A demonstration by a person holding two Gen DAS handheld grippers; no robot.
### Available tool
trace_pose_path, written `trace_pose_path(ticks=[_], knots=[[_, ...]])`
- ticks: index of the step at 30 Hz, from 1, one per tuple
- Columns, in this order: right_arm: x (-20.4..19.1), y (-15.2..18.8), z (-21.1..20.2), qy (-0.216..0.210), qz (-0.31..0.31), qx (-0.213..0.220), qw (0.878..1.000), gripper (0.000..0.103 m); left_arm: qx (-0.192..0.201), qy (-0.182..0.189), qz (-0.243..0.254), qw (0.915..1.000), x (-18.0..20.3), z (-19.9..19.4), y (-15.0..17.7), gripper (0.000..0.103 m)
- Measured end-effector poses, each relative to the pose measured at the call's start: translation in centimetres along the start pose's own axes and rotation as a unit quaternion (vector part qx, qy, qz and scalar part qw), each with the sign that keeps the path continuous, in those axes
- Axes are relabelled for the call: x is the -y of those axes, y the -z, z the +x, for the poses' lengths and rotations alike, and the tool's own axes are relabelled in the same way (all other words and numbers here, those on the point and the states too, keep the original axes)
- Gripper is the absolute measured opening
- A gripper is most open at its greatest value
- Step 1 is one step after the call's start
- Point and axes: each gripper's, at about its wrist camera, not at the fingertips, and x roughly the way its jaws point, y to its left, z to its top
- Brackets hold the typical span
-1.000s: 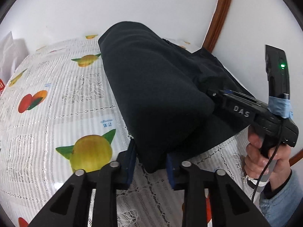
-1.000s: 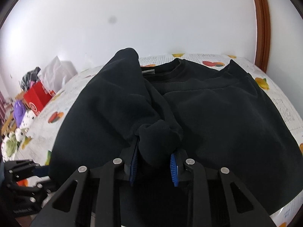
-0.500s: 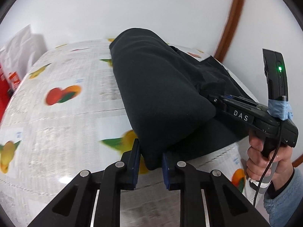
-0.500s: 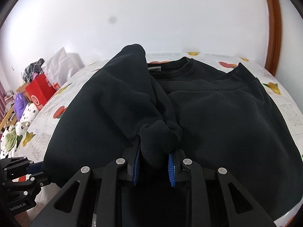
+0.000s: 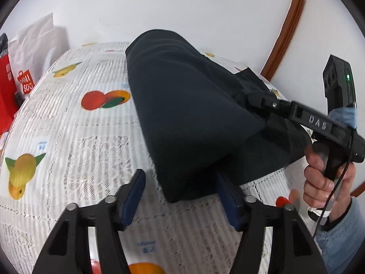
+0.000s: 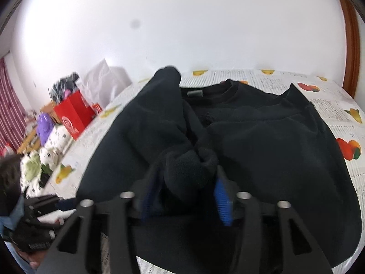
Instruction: Fold small clothes
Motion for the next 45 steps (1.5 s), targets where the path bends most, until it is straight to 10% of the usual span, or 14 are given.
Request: trace_pose_path(ticks=[10, 14, 22, 29, 34, 39, 42, 45], knots=[[0.5, -1.5, 5.0, -0.004, 0.061, -0.045, 0.997, 0.057, -0.014, -0.029, -0.006, 0.9995, 1.4, 2.5, -0.5, 0.062], [0.5, -2.0, 5.3, -0.017, 0.069, -0.021, 0.997, 0.02, -0.022, -0.053, 0.012, 0.9983, 2.0, 3.2, -0.9, 0.062], [3.4, -0.8, -6.1, 0.011, 0.077, 0.168, 0.983, 0.012, -0.025, -0.044, 0.016, 0.9986, 1.7, 4.0, -2.0, 0.066], [7.1, 3.6, -4.3, 0.059, 0.119, 0.073, 0.988, 0.015, -0.021, -0.06, 0.036, 0.9973, 3.1, 4.5, -2.0, 0.069], [7.8, 3.3, -4.0, 0.045, 0.15, 0.058, 0.986, 0.043, 0.007, -0.042, 0.071, 0.9966, 4.8, 2.6, -1.6, 0.071], [8.6, 2.7, -2.8, 0.031, 0.161, 0.048, 0.985, 0.048, -0.014, -0.021, 0.074, 0.9969, 7.0, 4.4, -2.4, 0.071], [8.4, 2.0, -2.1, 0.033, 0.169, 0.05, 0.984, 0.043, -0.031, -0.029, 0.064, 0.9971, 7.0, 6.2, -2.8, 0.075], [8.1, 1.2, -1.3, 0.033, 0.17, 0.037, 0.984, 0.017, -0.033, -0.033, 0.061, 0.997, 6.6, 6.6, -3.1, 0.075]])
